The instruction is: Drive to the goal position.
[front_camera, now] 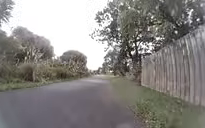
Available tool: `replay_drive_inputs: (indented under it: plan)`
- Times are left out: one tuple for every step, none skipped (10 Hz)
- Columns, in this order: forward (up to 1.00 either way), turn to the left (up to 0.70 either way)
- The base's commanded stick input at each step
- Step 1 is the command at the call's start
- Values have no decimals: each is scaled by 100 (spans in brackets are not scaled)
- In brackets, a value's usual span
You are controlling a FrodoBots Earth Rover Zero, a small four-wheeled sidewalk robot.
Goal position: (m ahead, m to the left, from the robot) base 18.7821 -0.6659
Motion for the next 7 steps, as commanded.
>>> replay_drive_inputs:
  plan:
    - [85,0]
    - [85,0]
    - [85,0]
    - [85,0]
    - [85,0]
    - [85,0]
    - [85,0]
